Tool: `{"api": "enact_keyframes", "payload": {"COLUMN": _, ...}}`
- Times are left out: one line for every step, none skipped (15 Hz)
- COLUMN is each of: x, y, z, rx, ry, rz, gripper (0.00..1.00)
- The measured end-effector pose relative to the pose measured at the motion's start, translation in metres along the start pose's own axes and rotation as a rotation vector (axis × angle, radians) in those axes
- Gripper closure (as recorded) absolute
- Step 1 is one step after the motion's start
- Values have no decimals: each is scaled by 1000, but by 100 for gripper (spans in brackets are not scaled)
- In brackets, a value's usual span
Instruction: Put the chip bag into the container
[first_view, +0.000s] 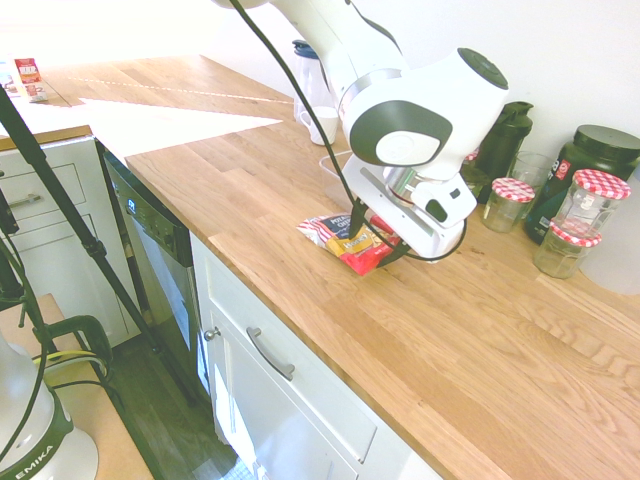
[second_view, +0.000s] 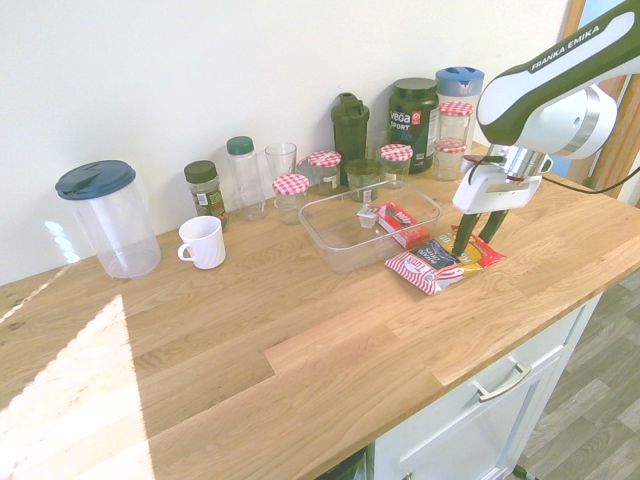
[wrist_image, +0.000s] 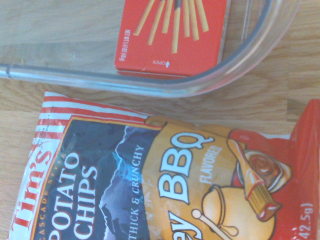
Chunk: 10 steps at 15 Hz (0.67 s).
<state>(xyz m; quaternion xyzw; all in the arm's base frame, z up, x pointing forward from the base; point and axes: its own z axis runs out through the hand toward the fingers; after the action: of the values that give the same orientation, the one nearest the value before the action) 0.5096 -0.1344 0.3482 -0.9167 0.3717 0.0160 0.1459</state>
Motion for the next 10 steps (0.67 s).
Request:
{"api": "enact_keyframes", "payload": {"x": 0, "y": 0, "z": 1, "rx": -1, "ry": -2, "rz": -1, "gripper": 100}}
{"api": "enact_keyframes", "payload": {"x": 0, "y": 0, "z": 1, "rx": -2, "ry": -5, "rz": -3, "gripper": 100}}
{"api": "enact_keyframes", "payload": {"x": 0, "y": 0, "z": 1, "rx": -2, "ry": -8, "rz": -6, "gripper": 100}}
{"api": "enact_keyframes", "payload": {"x": 0, "y": 1, "z": 1, "rx": -2, "ry": -9, "rz": -7, "gripper": 100}}
{"api": "enact_keyframes", "payload": {"x": 0, "y": 1, "z": 1, "rx": -2, "ry": -9, "rz": -7, "gripper": 100}}
{"api": "enact_keyframes", "payload": {"x": 0, "y": 1, "z": 1, "rx": -2, "ry": -9, "rz": -7, "gripper": 100}}
{"api": "enact_keyframes", "payload": {"x": 0, "y": 2, "z": 1, "rx": -2, "ry": -9, "rz": -7, "gripper": 100}}
{"api": "enact_keyframes", "payload": {"x": 0, "y": 2, "z": 1, "rx": -2, "ry": -9, "rz": -7, "gripper": 100}}
{"api": "enact_keyframes", "payload": {"x": 0, "y": 2, "z": 1, "rx": -2, "ry": -9, "rz": -7, "gripper": 100}}
{"api": "enact_keyframes", "payload": {"x": 0, "y": 2, "z": 1, "rx": -2, "ry": -9, "rz": -7, "gripper": 100}}
